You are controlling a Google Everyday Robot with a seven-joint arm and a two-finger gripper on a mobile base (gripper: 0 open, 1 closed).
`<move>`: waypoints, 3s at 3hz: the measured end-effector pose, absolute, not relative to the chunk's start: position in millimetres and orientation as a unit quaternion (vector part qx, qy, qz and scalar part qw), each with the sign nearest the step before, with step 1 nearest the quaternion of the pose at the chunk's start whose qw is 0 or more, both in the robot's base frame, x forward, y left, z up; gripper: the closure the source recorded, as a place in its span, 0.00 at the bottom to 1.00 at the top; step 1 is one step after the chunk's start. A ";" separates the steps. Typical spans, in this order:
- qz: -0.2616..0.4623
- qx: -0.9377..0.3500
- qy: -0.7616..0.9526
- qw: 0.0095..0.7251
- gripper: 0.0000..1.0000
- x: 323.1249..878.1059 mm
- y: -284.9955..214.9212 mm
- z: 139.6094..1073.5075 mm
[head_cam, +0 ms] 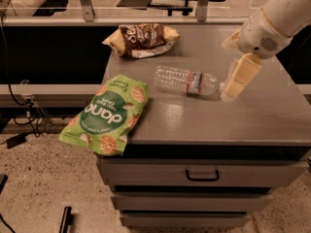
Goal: Pick water bottle
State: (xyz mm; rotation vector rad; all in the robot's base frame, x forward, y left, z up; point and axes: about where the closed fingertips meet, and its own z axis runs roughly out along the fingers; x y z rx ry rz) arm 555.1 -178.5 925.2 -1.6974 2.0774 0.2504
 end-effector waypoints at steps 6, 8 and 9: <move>0.172 -0.597 0.748 0.232 0.71 595.2 -143.6 852.8; 0.159 -0.593 0.743 0.266 1.00 593.8 -153.4 896.2; 0.127 -0.593 0.741 0.288 1.00 585.9 -167.0 947.7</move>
Offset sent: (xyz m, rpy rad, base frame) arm 0.0452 0.0291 -0.0803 0.1637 0.0981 -0.0080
